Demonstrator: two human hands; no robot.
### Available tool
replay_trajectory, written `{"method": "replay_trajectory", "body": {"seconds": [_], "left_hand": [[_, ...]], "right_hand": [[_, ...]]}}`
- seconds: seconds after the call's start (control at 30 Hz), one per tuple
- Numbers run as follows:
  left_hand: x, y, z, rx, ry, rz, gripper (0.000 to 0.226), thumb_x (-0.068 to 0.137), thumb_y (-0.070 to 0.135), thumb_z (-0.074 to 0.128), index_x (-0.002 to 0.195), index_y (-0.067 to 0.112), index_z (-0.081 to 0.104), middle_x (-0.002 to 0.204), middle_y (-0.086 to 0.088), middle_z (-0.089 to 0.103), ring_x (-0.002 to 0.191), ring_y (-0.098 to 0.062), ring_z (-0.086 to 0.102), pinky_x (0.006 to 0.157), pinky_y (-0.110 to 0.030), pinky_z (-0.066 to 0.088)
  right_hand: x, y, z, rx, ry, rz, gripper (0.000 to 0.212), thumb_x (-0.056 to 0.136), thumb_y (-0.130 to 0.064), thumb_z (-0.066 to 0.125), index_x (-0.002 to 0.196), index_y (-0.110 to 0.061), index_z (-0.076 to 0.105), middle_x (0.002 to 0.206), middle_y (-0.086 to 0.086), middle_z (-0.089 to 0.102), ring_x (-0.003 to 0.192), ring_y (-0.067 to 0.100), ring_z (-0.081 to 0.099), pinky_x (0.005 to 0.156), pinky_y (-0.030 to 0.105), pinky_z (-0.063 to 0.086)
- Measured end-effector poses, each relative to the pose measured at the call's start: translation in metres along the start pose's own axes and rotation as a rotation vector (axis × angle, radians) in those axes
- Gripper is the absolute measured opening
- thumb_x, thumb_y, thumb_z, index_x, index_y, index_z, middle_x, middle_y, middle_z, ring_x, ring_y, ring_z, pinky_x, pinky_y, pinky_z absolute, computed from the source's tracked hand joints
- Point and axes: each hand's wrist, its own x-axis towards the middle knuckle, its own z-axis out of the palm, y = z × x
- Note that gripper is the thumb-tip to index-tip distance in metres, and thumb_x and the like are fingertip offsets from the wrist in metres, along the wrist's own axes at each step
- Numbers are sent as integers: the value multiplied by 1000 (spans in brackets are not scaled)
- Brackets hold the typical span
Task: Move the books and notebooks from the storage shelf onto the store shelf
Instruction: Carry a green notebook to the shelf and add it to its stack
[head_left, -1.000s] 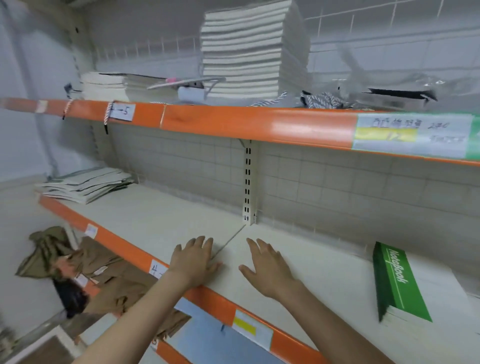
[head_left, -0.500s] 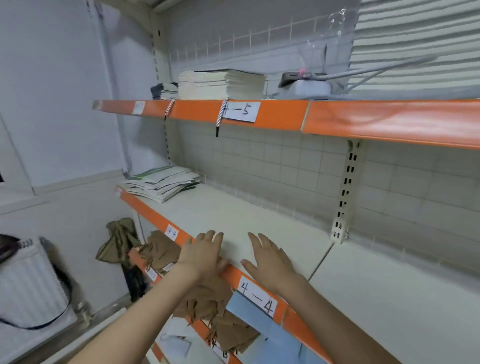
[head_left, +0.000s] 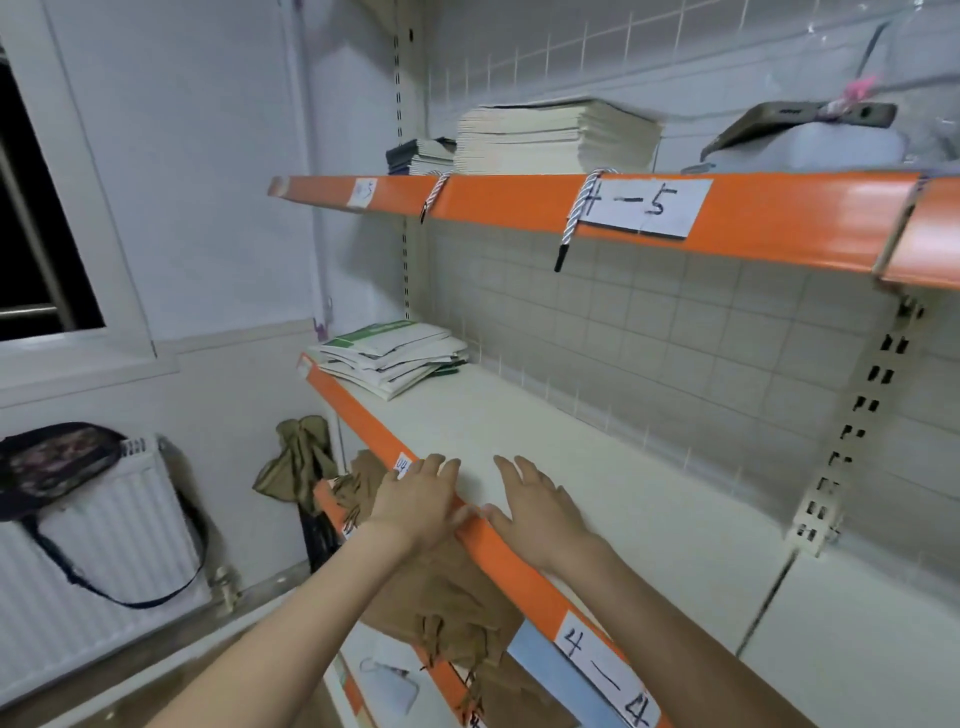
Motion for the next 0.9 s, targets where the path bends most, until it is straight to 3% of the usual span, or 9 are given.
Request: {"method": "replay_trajectory", "body": {"seconds": [0.6, 0.9], "left_hand": [[85, -95, 1, -46, 8, -181, 60, 95, 48, 40, 144, 17, 28, 148, -5, 33, 135, -25, 34, 108, -47, 31], [126, -167, 9, -66, 10, -147, 62, 95, 51, 39, 146, 18, 25, 151, -5, 29, 138, -24, 29, 110, -48, 28]], "right_hand": [[142, -29, 8, -2, -48, -136, 63, 99, -42, 37, 152, -20, 10, 157, 10, 13, 141, 29, 26, 110, 43, 28], [208, -66, 19, 9, -34, -121, 64, 99, -43, 37, 152, -18, 12, 157, 9, 14, 140, 29, 27, 110, 42, 29]]}}
